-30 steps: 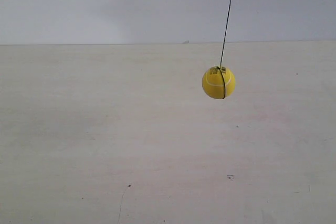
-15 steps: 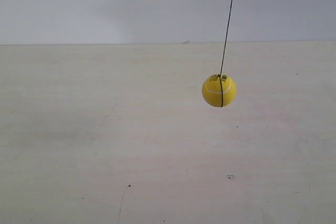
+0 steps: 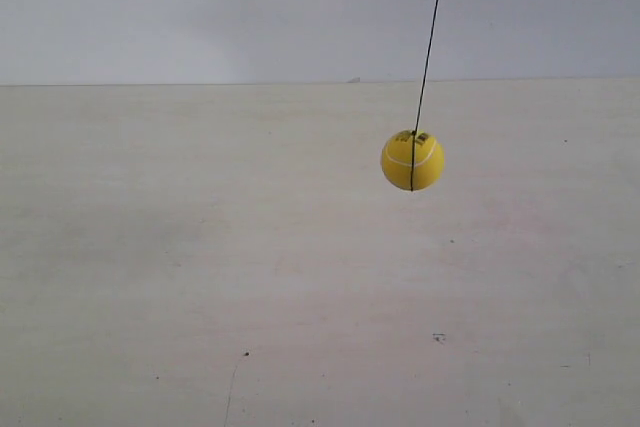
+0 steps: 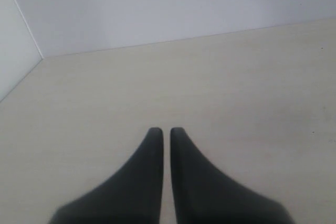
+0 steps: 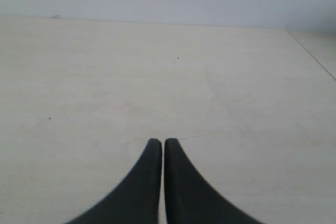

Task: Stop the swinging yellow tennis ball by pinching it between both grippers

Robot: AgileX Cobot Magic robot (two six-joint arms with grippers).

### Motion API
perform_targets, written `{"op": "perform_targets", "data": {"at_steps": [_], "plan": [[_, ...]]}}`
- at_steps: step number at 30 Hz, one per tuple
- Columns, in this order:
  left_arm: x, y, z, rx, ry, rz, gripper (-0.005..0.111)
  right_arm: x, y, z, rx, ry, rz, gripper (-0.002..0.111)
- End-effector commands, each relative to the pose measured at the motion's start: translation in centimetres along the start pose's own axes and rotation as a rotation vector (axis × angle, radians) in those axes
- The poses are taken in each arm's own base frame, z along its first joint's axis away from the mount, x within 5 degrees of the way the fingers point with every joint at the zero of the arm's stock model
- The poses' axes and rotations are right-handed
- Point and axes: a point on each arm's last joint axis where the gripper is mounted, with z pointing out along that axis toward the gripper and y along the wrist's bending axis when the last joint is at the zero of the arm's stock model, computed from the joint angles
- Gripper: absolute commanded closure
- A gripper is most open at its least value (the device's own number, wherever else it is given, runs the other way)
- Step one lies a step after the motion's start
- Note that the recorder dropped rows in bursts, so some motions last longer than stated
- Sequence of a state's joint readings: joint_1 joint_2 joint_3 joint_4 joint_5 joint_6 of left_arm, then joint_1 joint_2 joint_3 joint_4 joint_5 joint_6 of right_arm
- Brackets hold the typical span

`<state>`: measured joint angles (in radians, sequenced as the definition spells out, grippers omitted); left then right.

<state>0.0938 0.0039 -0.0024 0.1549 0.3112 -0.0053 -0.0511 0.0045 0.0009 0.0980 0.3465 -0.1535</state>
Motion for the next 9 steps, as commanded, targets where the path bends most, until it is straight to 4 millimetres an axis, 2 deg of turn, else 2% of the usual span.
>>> {"op": "perform_targets", "data": {"at_steps": [1, 9], "plan": [[0.06, 0.01, -0.01, -0.003, -0.001, -0.012, 0.102, -0.13, -0.01, -0.04, 0.0, -0.015, -0.003, 0.108], [0.02, 0.01, -0.01, -0.003, -0.006, -0.012, 0.102, -0.13, -0.01, -0.04, 0.0, -0.015, -0.003, 0.108]]}}
